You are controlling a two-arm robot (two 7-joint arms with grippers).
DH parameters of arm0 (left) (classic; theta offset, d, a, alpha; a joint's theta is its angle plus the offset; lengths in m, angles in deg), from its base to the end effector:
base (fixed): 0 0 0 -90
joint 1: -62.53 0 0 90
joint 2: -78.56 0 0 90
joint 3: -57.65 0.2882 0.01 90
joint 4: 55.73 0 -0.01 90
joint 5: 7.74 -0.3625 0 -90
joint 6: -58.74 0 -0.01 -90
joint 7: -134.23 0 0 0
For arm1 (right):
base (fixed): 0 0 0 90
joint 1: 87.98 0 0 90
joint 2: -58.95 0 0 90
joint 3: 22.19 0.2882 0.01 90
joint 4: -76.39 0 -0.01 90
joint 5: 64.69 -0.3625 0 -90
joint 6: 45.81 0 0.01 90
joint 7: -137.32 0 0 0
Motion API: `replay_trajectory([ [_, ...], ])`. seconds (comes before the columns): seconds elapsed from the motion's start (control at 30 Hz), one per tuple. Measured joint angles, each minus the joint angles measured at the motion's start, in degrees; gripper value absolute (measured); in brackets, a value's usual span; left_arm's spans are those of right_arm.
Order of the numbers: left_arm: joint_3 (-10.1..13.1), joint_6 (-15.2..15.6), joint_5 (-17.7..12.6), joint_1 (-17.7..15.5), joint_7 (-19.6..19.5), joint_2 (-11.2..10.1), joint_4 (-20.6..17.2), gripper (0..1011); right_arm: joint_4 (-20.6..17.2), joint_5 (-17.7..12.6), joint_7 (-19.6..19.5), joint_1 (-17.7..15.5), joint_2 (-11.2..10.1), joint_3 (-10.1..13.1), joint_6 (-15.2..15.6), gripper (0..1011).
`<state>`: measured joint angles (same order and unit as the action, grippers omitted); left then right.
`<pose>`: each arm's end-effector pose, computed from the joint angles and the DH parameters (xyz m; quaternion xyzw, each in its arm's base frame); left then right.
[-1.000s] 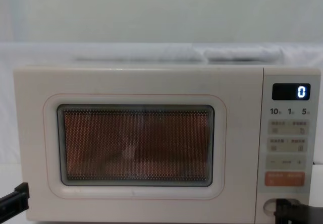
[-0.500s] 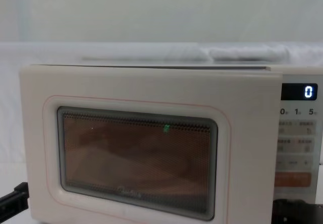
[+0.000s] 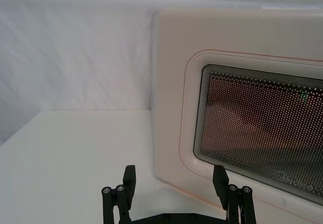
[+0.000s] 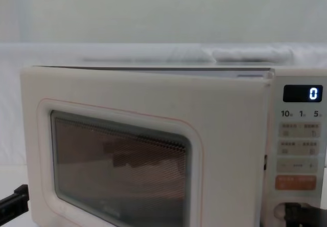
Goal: Press the button to open the microwave door with one hand; close the microwave door with the other hand.
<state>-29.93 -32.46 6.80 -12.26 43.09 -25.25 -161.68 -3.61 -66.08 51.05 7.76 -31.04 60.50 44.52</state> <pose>0.3068 0.0315 -0.2838 -0.0174 0.0064 0.6616 0.7497 0.4065 0.0478 -0.3238 -0.0255 0.0320 -0.6360 0.7706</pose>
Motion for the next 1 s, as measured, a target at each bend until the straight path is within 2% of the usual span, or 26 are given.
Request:
replay_trajectory([
  [0.4, 0.00, 0.00, 0.00, 0.00, 0.00, 0.00, 0.00, 1001, -5.41, -0.29, 0.87, -3.87, -1.34, 0.32, 1.53, 0],
  [0.83, 0.00, 0.00, 0.00, 0.00, 0.00, 0.00, 0.00, 1001, -14.69, -1.27, 2.32, -9.37, -3.34, 0.01, 3.73, 0],
  [1.0, 0.00, 0.00, 0.00, 0.00, 0.00, 0.00, 0.00, 1001, -18.06, -1.63, 2.35, -11.15, -4.10, 0.60, 4.00, 0],
])
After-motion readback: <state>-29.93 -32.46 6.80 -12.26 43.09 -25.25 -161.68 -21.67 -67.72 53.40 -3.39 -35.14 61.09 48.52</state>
